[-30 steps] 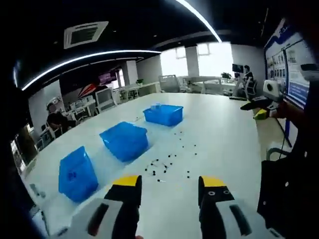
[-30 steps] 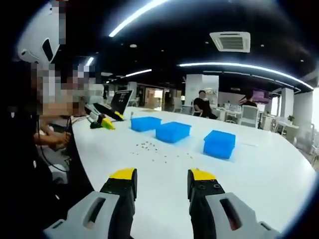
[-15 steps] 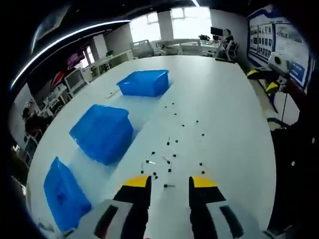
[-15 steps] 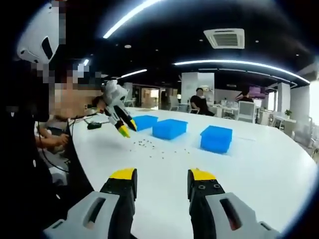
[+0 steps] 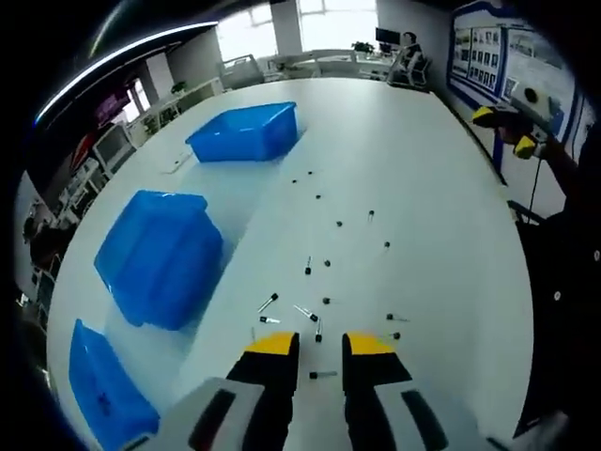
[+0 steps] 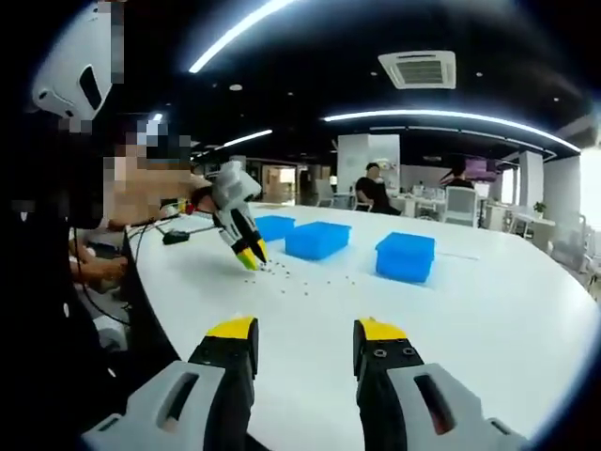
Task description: Pick up the resistors one by one and place each resistor into its matching bin, sorting the parts by color and model until every resistor is separated into the correct bin for its type
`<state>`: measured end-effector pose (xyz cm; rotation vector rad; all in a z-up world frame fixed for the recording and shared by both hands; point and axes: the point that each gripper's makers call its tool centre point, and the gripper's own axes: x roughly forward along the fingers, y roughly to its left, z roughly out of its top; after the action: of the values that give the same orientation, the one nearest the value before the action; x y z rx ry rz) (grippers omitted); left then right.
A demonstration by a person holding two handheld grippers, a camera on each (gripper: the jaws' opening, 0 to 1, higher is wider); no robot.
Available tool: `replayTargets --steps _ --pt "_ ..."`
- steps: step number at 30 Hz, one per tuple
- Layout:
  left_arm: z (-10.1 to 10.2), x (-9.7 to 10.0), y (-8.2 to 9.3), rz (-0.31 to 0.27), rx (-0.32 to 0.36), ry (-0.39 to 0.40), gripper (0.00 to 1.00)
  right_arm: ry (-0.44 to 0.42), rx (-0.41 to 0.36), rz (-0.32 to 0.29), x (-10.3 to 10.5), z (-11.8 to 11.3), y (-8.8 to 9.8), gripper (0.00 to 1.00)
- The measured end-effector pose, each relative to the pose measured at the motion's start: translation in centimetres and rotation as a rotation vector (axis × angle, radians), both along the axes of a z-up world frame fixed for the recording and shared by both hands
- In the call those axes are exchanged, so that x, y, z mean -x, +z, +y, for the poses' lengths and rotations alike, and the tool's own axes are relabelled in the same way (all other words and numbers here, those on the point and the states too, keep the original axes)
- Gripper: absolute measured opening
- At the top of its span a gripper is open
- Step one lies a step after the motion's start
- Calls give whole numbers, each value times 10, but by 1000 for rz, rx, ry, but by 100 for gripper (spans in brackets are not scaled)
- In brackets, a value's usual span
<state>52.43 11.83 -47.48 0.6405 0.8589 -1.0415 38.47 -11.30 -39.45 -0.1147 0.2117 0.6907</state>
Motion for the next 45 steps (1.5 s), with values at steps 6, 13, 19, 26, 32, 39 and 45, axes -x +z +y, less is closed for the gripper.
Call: replayTargets --steps 6,13,19,26,32,39,45 --pt "1 3 -6 28 -16 -8 20 -3 -4 3 -1 0 0 42" --pt "0 3 -6 56 1 -9 19 3 -3 5 -2 2 0 42" --pt "-2 4 -7 73 16 -27 15 2 1 10 -2 2 -2 42" --pt "-1 6 -7 103 32 -15 8 2 2 7 -3 3 0 42" --pt "-1 6 -7 120 52 14 7 7 6 5 -2 5 0 42" --pt "0 9 -3 89 88 21 7 6 3 0 -1 5 2 42" --pt "-5 11 26 -6 241 80 7 15 1 -14 -2 8 6 42"
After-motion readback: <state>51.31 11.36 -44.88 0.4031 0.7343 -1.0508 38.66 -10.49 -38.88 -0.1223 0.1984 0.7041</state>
